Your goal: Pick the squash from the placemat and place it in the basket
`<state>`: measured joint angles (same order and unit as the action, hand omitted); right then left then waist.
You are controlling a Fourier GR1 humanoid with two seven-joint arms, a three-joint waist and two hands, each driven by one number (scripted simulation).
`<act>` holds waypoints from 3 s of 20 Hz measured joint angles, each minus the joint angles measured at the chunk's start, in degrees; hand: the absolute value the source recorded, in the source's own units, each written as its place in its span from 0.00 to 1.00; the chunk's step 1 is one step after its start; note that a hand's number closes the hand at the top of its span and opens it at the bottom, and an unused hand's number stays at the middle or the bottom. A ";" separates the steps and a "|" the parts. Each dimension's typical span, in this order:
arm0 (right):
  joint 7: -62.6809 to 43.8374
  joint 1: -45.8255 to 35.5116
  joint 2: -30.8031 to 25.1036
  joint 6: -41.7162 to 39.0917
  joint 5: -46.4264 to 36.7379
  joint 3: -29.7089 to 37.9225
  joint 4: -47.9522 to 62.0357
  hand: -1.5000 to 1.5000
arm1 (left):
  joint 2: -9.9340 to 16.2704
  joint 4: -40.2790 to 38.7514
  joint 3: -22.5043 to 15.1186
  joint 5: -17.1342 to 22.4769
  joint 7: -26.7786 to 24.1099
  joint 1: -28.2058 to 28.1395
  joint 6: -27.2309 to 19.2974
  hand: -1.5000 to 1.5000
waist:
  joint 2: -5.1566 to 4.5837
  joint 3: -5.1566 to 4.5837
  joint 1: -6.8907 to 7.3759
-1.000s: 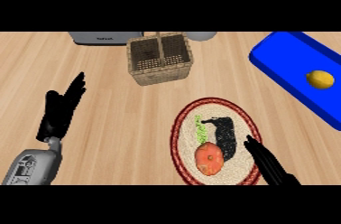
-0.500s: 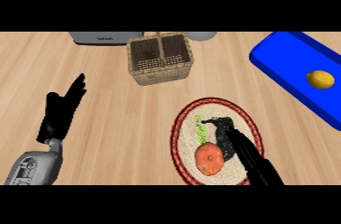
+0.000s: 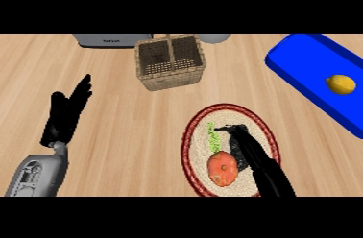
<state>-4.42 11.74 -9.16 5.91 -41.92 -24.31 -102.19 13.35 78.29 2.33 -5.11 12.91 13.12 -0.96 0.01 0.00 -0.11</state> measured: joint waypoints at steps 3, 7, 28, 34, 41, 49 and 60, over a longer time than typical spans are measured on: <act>-0.51 -0.76 1.10 -0.07 -1.00 -0.36 2.00 0.00 | 0.15 0.29 0.67 -0.07 -0.49 -0.72 1.06 0.50 | 0.02 0.00 0.03; 0.40 -0.86 2.09 0.45 -1.60 -0.75 5.05 0.00 | -0.35 0.24 1.24 -0.74 0.49 0.25 1.11 0.50 | 0.00 0.00 0.00; 3.66 -5.62 4.18 5.29 -9.73 -1.02 13.86 1.00 | -2.20 2.38 2.33 -2.55 1.18 -0.57 2.45 0.50 | 0.30 -0.32 -0.04; -14.25 -19.09 7.22 -2.15 -18.76 -6.87 17.96 1.00 | -3.26 2.14 0.36 -3.09 0.40 0.09 3.23 0.50 | -0.29 -0.87 3.98; -30.28 -35.27 8.77 -12.10 -21.39 -9.76 24.21 1.00 | -4.32 1.82 -2.14 -3.62 0.42 2.19 4.54 0.50 | -1.23 -0.68 8.95; -43.79 -53.84 9.10 -12.92 -12.16 -8.09 27.67 1.00 | -5.74 0.84 -4.25 -4.04 0.63 5.11 5.42 0.50 | -1.87 -0.23 12.64; -55.21 -79.25 8.94 -0.37 -1.41 -1.17 29.76 1.00 | -6.62 -1.17 -5.00 -4.48 1.33 7.69 5.57 0.50 | -1.32 -0.42 14.08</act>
<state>-59.63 -67.51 -0.22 5.55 -43.32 -25.47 -72.43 6.73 77.12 -2.66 -9.59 14.24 20.82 4.61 -1.31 -0.42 13.97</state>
